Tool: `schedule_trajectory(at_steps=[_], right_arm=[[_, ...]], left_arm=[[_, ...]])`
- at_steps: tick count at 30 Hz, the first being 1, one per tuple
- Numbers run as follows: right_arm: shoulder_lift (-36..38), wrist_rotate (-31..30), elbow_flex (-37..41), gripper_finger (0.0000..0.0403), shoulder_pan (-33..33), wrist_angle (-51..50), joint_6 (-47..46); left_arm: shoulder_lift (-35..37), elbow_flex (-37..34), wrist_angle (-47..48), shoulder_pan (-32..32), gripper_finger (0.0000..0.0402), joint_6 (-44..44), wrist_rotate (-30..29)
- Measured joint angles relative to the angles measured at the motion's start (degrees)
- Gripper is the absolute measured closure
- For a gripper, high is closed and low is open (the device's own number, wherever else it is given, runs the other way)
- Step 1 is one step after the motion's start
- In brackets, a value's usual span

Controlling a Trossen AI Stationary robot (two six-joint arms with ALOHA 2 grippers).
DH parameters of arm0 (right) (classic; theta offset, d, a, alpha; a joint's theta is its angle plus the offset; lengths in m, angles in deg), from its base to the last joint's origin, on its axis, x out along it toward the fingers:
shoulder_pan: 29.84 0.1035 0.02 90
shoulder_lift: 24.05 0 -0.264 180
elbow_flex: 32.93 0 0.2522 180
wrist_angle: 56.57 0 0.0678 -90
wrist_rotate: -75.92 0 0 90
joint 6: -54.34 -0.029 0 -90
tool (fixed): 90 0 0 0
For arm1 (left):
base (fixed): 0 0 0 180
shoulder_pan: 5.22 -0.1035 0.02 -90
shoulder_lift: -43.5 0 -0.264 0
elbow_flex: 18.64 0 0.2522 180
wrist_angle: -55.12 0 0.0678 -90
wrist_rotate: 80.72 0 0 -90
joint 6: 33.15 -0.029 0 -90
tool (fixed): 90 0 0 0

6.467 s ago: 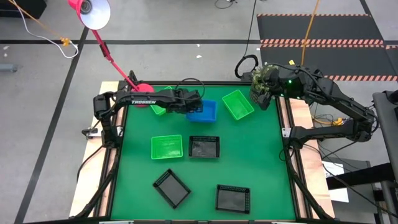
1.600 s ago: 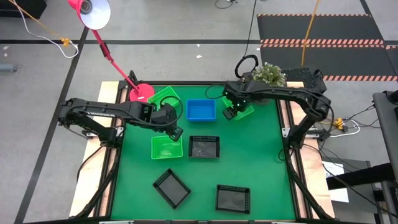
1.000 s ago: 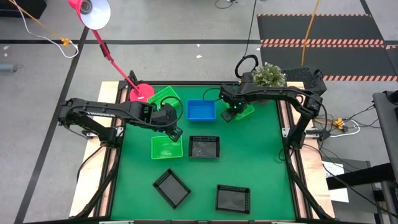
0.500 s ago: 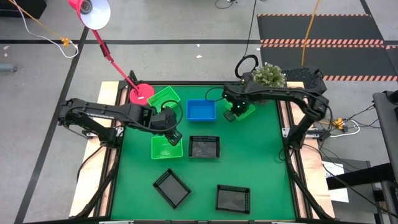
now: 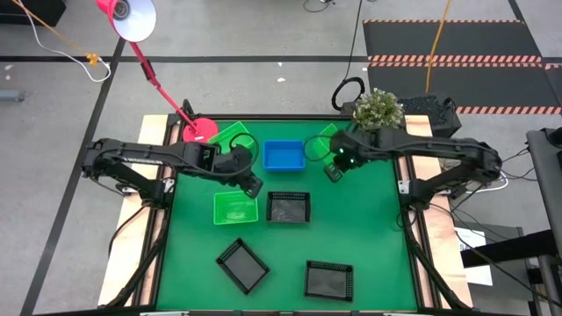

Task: Stack baskets by color
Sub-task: Stack the top right green bin on the top of the bottom green bin

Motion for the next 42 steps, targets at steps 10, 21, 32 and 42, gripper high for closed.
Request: schedule_trajectory(at_steps=[10,21,32,42], right_arm=[[0.1,-10.8,0.0,0.0398,12.5,1.6,7.0],[-1.0,-22.5,0.0,0.0398,16.2,0.4,21.3],[-1.4,-24.8,0.0,0.0395,16.0,6.3,39.4],[-2.5,-24.4,0.0,0.0395,15.6,9.8,48.2]], left_arm=[[0.0,3.2,-17.1,-1.1,0.0124,-9.2,1.2],[-5.5,13.5,-17.9,-5.3,0.0127,-9.7,-5.5],[-12.2,14.4,-18.6,-10.6,0.016,13.5,0.1],[-14.3,14.6,-21.0,-11.7,0.016,13.3,-0.7]])
